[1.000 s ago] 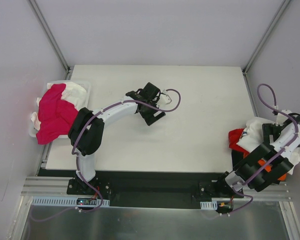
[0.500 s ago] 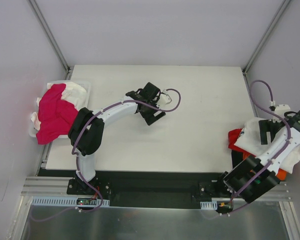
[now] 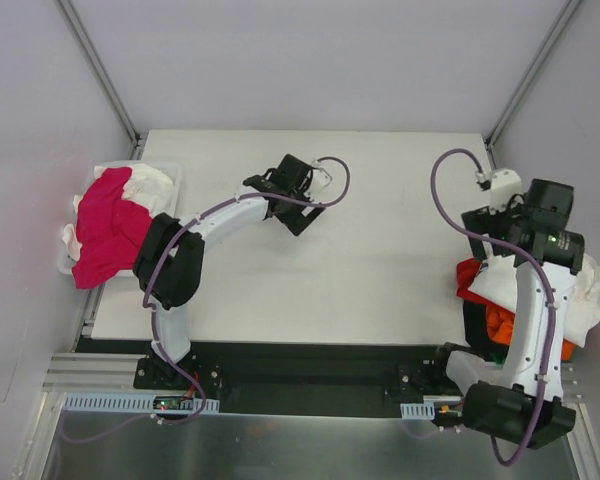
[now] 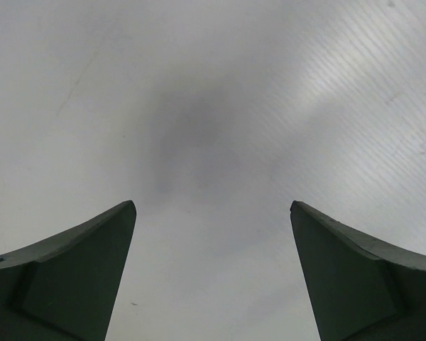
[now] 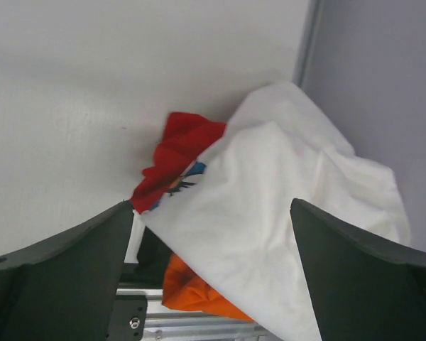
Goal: Fold and stack the t-shirts
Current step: Put the neatly folded tshirt into the corner of the board with the right arm
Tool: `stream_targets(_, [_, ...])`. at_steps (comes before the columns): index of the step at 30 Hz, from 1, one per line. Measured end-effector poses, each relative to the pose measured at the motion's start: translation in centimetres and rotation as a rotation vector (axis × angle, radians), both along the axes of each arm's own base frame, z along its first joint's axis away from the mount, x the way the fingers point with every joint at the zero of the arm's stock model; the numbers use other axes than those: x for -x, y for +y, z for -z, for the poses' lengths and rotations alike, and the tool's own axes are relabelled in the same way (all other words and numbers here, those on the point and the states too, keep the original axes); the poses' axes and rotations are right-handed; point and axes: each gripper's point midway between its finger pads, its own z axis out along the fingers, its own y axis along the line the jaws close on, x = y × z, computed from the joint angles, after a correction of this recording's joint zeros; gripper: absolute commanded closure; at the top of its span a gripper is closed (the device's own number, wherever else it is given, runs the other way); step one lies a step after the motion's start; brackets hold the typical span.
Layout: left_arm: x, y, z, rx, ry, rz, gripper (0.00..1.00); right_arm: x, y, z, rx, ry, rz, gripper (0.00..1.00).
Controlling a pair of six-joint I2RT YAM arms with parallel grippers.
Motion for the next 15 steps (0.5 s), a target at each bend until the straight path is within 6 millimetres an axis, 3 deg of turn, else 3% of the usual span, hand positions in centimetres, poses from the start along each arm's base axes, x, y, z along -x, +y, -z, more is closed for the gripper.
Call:
stream_targets(3, [-2.3, 2.4, -0.7, 0.048, -0.012, -0.146, 0.15, -0.8, 3.0, 2.9, -0.047, 0.075, -0.053, 0.04])
stream_targets(6, [-4.4, 6.0, -1.1, 0.099, -0.009, -0.307, 0.03, -2.2, 6.4, 5.6, -0.080, 0.141, -0.116, 0.04])
stream_targets(10, [-6.2, 10.7, -2.2, 0.137, -0.029, -0.471, 0.01, -4.4, 10.0, 8.1, -0.097, 0.206, -0.157, 0.04])
stream_targets(12, [-6.3, 11.5, -2.9, 0.142, -0.046, -0.498, 0.01, -5.8, 11.8, 8.9, -0.088, 0.250, -0.177, 0.04])
stream_targets(15, [-5.6, 11.1, -3.4, 0.143, -0.057, -0.488, 0.01, -8.8, 14.7, 10.0, -0.063, 0.292, -0.205, 0.04])
